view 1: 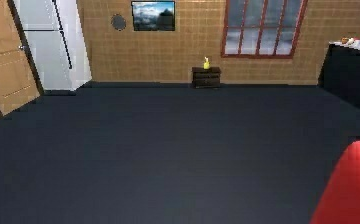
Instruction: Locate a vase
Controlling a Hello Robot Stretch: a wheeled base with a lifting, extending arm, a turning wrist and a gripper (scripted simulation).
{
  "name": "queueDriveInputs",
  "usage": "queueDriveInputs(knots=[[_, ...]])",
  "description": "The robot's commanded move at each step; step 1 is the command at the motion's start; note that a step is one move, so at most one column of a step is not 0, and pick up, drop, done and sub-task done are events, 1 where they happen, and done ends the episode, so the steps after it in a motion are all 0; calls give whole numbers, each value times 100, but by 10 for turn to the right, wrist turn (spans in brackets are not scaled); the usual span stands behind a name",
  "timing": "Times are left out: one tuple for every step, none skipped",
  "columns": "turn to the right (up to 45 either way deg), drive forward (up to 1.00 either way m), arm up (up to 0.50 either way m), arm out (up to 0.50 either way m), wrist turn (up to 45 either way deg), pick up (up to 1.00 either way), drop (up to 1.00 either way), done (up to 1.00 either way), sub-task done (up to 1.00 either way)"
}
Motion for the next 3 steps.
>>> queueDriveInputs(knots=[[0, 100, 0, 0, 0, 0, 0, 0, 0], [450, 0, 0, 0, 0, 0, 0, 0, 0], [90, 0, 0, 0, 0, 0, 0, 0, 0]])
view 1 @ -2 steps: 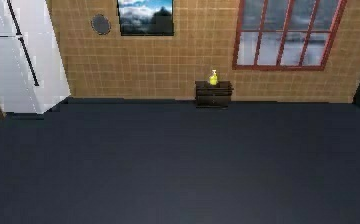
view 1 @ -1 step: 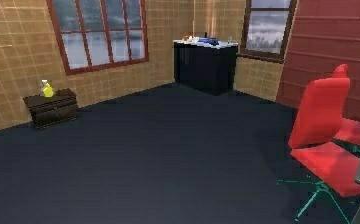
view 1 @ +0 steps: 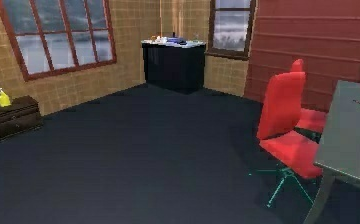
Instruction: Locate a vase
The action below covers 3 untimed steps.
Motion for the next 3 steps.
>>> queueDriveInputs(knots=[[0, 100, 0, 0, 0, 0, 0, 0, 0], [0, 100, 0, 0, 0, 0, 0, 0, 0], [0, 90, 0, 0, 0, 0, 0, 0, 0]])
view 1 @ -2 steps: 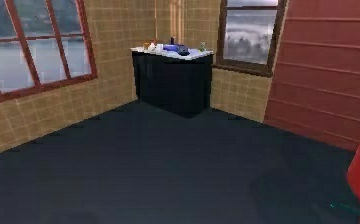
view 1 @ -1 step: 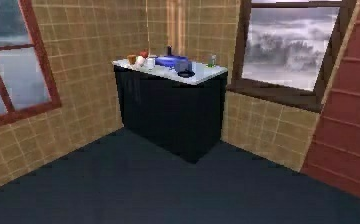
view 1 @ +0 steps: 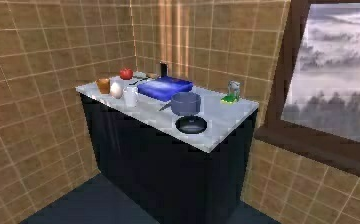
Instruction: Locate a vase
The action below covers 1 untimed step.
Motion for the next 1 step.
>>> queueDriveInputs(knots=[[0, 0, 0, 0, 0, 0, 0, 100, 0]])
